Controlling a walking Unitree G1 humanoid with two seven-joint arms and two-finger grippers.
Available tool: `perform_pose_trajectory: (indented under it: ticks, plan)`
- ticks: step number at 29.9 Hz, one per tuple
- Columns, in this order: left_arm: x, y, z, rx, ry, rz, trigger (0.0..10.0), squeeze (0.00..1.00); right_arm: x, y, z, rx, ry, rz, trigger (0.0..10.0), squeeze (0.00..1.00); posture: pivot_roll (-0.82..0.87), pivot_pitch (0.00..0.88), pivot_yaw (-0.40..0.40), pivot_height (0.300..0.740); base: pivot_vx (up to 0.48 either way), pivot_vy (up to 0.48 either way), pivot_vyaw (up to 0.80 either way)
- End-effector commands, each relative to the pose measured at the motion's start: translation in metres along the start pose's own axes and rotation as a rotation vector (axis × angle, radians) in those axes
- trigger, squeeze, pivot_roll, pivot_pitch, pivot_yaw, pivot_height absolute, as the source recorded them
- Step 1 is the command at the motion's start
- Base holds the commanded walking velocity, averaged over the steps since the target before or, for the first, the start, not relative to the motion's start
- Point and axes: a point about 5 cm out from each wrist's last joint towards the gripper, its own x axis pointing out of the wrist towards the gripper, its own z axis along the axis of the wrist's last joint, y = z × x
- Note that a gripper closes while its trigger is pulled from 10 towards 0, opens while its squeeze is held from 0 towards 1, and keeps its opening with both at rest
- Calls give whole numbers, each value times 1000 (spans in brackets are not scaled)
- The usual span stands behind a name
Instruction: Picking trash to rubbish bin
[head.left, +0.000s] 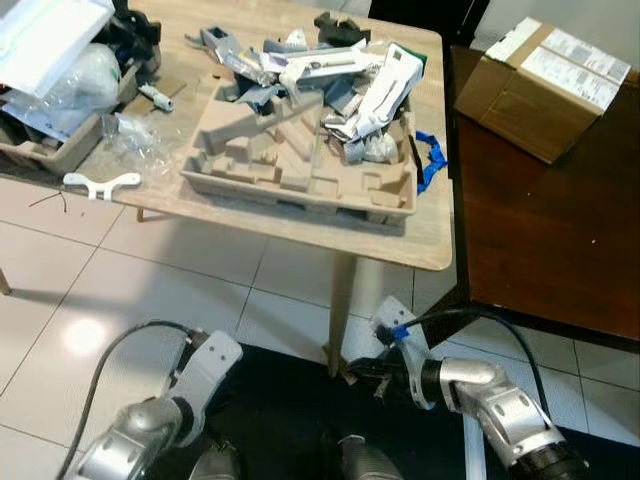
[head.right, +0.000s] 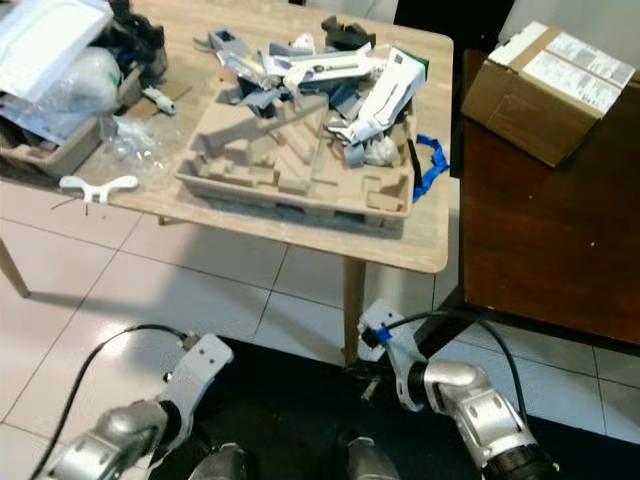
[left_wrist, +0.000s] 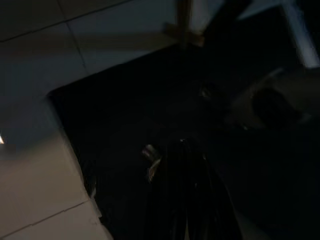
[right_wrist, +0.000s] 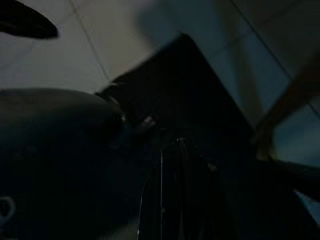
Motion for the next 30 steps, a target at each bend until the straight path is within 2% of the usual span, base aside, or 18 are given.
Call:
perform_pose_trajectory:
  ticks: [1, 2, 3, 4, 6, 8, 9, 12, 14, 15, 17, 19, 22, 25, 30]
  plan:
    - [5, -3, -25, -110, 46, 72, 10000, 0, 9, 3, -26, 21, 61, -69, 10000, 0, 47, 236, -30, 740, 0, 0, 0]
    - [9, -5, -34, -147, 64, 94, 10000, 0, 13, 1, -37, 25, 88, -145, 10000, 0, 47, 236, -30, 740, 0, 0, 0]
    - [9, -5, -34, -147, 64, 94, 10000, 0, 13, 1, -37, 25, 88, -145, 10000, 0, 47, 236, -30, 740, 0, 0, 0]
    - [13, -8, -47, -170, 88, 119, 10000, 0, 18, -2, -53, 24, 127, -252, 10000, 0, 45, 229, -29, 740, 0, 0, 0]
    - [15, -9, -51, -168, 92, 130, 10000, 0, 19, -3, -58, 19, 138, -288, 10000, 0, 45, 229, -29, 740, 0, 0, 0]
    - [19, -10, -61, -210, 92, 168, 10000, 0, 21, -2, -77, 31, 179, -373, 10000, 0, 36, 219, -27, 740, 0, 0, 0]
    - [19, -10, -61, -210, 92, 168, 10000, 0, 21, -2, -77, 31, 179, -373, 10000, 0, 36, 219, -27, 740, 0, 0, 0]
    - [23, -10, -74, -267, 119, 227, 10000, 0, 22, 8, -107, 66, 257, -453, 10000, 0, 28, 213, -25, 740, 0, 0, 0]
    - [24, -10, -76, -272, 126, 232, 10000, 0, 22, 10, -111, 72, 269, -461, 10000, 0, 28, 213, -25, 740, 0, 0, 0]
    - [24, -12, -79, -283, 136, 233, 10000, 0, 22, 13, -117, 94, 283, -479, 10000, 0, 26, 207, -27, 740, 0, 0, 0]
    - [26, -15, -87, -311, 157, 238, 10000, 0, 17, 19, -136, 207, 317, -571, 10000, 0, 21, 203, -32, 740, 0, 0, 0]
    - [26, -16, -89, -327, 161, 242, 10000, 0, 15, 19, -139, 235, 321, -599, 10000, 0, 21, 203, -32, 740, 0, 0, 0]
    - [27, -17, -95, -423, 164, 278, 10000, 0, 8, 25, -156, 393, 337, -731, 10000, 0, 20, 200, -32, 740, 0, 0, 0]
    - [28, -20, -99, -435, 169, 290, 10000, 0, 8, 32, -162, 418, 342, -762, 10000, 0, 15, 191, -27, 740, 0, 0, 0]
    - [31, -24, -101, -441, 164, 283, 10000, 0, 13, 42, -165, 406, 336, -746, 10000, 0, 9, 177, -22, 740, 0, 0, 0]
